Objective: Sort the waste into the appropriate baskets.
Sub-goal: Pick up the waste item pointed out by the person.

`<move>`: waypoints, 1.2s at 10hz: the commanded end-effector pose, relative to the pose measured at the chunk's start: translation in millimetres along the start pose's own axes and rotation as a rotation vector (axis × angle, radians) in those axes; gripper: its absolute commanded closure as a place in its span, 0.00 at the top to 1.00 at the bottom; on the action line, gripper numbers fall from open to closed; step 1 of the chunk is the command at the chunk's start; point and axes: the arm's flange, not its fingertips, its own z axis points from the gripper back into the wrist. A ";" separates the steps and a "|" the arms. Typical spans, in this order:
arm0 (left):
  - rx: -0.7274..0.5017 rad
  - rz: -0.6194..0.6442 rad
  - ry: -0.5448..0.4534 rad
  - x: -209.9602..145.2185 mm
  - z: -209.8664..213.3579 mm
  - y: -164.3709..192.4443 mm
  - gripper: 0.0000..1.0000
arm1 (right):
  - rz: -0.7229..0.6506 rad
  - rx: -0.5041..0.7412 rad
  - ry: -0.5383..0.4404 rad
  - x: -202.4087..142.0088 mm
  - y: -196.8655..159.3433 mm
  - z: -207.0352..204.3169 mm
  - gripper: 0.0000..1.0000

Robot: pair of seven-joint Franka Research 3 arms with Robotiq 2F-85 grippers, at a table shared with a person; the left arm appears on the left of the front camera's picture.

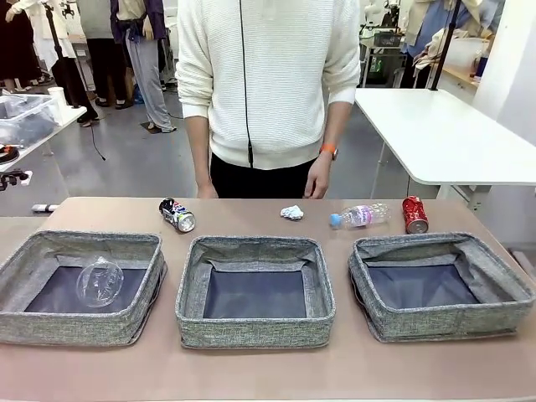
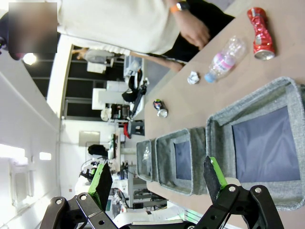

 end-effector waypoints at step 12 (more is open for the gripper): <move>-0.011 0.001 0.006 -1.3 -0.7 -3.2 1.00 | 0.531 -0.213 0.231 48.8 36.7 -130.4 1.00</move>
